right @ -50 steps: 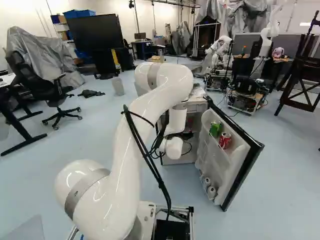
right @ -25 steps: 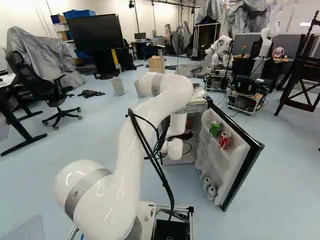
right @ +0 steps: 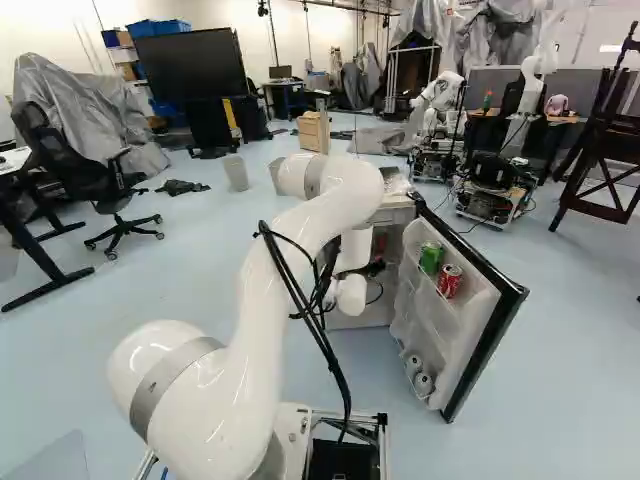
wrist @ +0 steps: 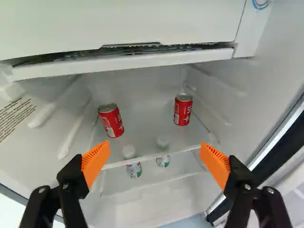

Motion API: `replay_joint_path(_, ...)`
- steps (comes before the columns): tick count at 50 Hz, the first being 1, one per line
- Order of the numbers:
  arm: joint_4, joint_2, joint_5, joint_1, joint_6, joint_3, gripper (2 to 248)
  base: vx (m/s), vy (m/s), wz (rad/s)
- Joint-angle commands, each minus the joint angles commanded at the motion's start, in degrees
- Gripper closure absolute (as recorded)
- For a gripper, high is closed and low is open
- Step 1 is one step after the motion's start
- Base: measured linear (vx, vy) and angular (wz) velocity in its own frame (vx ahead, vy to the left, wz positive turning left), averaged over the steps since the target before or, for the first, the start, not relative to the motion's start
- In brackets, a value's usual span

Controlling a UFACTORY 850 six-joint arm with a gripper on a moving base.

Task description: Grab a drink from the fridge

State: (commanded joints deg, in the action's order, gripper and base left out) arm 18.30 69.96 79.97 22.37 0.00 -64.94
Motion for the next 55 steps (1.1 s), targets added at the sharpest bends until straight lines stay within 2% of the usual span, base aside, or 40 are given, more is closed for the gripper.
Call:
replay_joint_path(34, -0.04, 4.50, 0.00, -1.27, 0.00, -8.56, 3, 0.000, 0.000, 0.000)
replay_joint_path(55, -1.68, 7.40, 0.00, -1.73, 0.00, -13.96, 3, 0.000, 0.000, 0.000)
